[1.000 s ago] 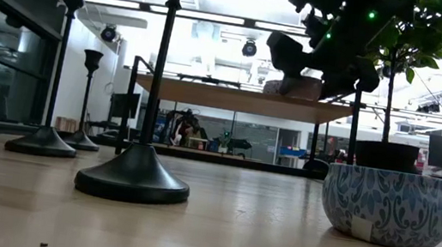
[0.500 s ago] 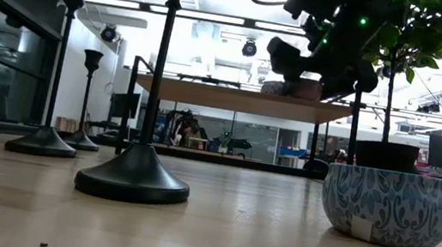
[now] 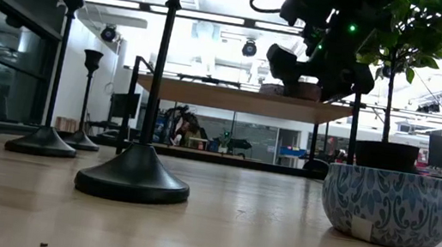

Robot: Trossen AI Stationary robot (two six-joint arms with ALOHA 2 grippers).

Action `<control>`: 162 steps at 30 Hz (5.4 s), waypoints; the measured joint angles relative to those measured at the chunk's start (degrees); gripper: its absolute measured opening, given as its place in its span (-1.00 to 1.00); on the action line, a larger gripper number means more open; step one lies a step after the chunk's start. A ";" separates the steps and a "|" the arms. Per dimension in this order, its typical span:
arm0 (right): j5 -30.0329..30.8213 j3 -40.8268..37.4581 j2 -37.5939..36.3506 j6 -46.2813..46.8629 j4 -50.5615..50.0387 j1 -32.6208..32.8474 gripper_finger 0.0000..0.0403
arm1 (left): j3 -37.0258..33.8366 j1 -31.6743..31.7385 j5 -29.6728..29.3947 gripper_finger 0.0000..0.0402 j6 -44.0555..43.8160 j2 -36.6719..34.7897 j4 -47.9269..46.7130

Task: Pick & Place candle stick holders
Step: Put the pink scented candle on the shelf, then put the blue scented candle on the shelf

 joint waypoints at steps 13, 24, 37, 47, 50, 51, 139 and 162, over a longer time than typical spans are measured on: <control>0.02 0.00 -0.01 1.42 0.26 -2.52 0.46 | 0.00 0.01 -0.01 -0.87 0.00 -0.01 0.00; -0.91 0.00 -0.02 2.96 0.76 -3.91 0.46 | 0.00 0.00 0.00 -0.87 0.00 -0.01 0.00; -1.47 0.00 -0.02 0.09 0.56 -3.80 0.64 | 0.00 0.01 -0.02 -0.87 0.00 -0.01 0.00; -1.34 0.00 -0.41 -1.41 0.53 -2.60 0.66 | 0.00 0.02 0.00 -0.87 0.00 0.01 0.00; -1.73 -0.02 -0.76 -1.55 0.02 -2.12 0.66 | 0.00 0.01 0.00 -0.87 0.01 0.00 0.00; -1.60 -0.02 -0.84 -1.54 -0.02 -1.94 0.66 | 0.00 0.00 -0.01 -0.87 0.00 -0.01 0.00; -23.87 -0.15 -2.40 -1.38 -4.08 42.20 0.65 | 0.00 0.02 0.00 -0.87 0.00 0.01 0.02; -28.70 -0.15 12.40 -1.55 5.39 53.27 0.65 | 0.00 0.02 0.00 -0.87 0.01 0.01 0.01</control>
